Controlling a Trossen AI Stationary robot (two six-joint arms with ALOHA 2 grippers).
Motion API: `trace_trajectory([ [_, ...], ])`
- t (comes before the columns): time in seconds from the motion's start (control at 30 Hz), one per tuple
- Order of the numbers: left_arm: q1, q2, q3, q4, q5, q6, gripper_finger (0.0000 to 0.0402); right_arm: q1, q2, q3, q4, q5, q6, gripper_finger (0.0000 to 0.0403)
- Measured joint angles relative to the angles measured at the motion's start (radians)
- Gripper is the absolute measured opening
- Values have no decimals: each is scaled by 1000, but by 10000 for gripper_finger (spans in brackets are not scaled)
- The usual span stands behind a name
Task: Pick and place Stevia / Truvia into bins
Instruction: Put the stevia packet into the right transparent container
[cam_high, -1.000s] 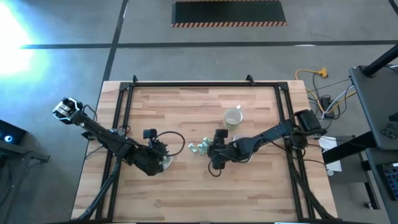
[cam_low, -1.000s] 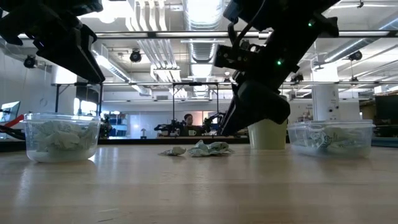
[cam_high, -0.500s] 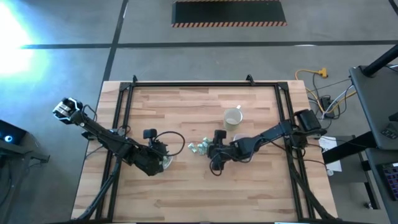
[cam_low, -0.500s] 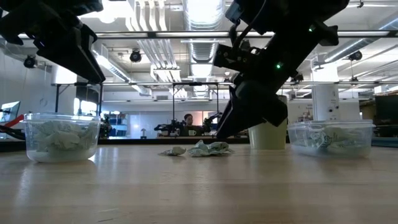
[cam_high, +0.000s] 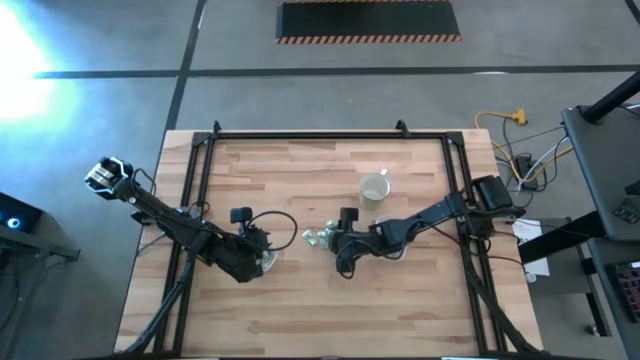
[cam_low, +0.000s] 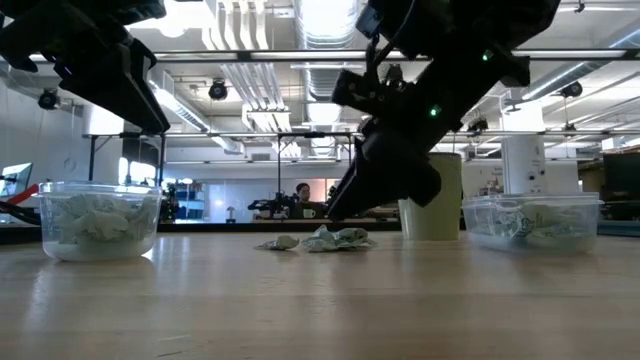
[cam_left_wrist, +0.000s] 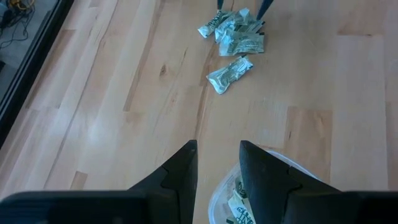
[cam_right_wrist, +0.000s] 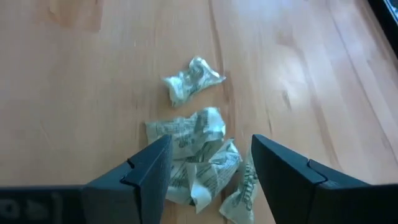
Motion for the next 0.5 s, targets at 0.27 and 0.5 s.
trace_trajectory([
  [0.27,0,0,0,0,0,0,102,-10,24,1,-25,8,-2,210],
  [0.5,0,0,0,0,0,0,102,-17,22,1,-80,8,36,210],
])
